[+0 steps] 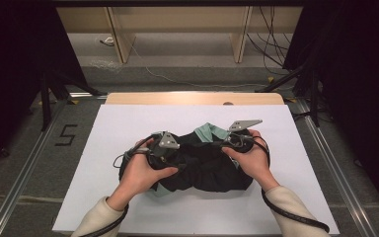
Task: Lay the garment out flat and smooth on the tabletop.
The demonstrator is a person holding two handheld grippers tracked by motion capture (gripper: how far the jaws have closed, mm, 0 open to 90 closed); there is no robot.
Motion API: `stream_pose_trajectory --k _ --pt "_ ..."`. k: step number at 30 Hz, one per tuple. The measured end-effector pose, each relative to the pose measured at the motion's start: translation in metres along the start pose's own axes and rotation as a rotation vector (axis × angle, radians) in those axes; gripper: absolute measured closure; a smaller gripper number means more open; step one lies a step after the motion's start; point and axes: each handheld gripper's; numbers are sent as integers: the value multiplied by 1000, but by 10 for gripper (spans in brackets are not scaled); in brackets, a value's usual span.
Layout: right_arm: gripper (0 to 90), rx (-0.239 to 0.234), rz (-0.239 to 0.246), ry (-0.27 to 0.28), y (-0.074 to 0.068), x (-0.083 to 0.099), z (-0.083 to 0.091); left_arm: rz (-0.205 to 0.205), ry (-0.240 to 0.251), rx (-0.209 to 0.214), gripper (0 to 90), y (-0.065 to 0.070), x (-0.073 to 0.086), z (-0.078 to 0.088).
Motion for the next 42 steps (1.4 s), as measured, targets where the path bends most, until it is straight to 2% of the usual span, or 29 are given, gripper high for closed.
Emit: stream_pose_trajectory --k 1,3,4,6,8,11,13,16,20,24,27,28,29,31,32,34,38,40,41,42 --pt "900 0 1 0 1 0 0 8 -18 8 374 0 2 -3" --pt "900 -2 -1 -4 2 0 1 37 -10 43 403 -1 5 -8" --pt "900 -3 -7 -8 2 0 1 56 4 61 464 -3 6 -10" --pt "900 -6 -14 -22 3 2 0 103 43 102 660 -10 10 -10" --pt "900 -12 -17 -40 3 4 1 166 87 145 724 -19 16 -5" --pt "900 -23 -24 -78 4 8 3 201 171 196 762 -32 25 6" --pt "900 -27 -25 -83 4 9 3 228 220 215 762 -43 32 16" --pt "900 -35 -31 -88 2 10 4 259 244 226 796 -50 38 23" --pt "900 -41 -25 -89 -1 8 3 263 255 245 811 -51 40 24" --pt "900 -67 -37 -91 -5 9 5 252 284 228 821 -55 41 42" --pt "900 -120 -30 -86 -16 7 9 259 317 167 824 -63 47 64" --pt "899 -146 -12 -79 -26 4 12 261 319 149 825 -64 49 67" --pt "899 -146 -12 -79 -26 4 12 260 317 132 825 -65 50 69" --pt "895 -149 10 -68 -32 1 12 254 300 137 824 -62 50 63" --pt "888 -140 16 -65 -33 1 11 254 288 154 823 -59 50 56" --pt "819 -112 15 -44 -30 2 10 250 272 168 821 -57 48 47" --pt "662 -97 -20 -1 -19 7 11 233 241 157 819 -54 45 42" --pt "600 -107 -27 0 -15 10 14 229 230 144 817 -55 46 43" --pt "532 -138 -33 -13 -13 15 14 228 223 139 815 -55 46 43" --pt "532 -138 -33 -13 -13 15 14 229 217 134 815 -56 47 43"
Point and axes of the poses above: each handheld gripper's, and its own axes: z roughly backward along the jaws, x roughly out of its underside, y roughly to its right, and after that the axes turned 12 degrees about -z, right-handed
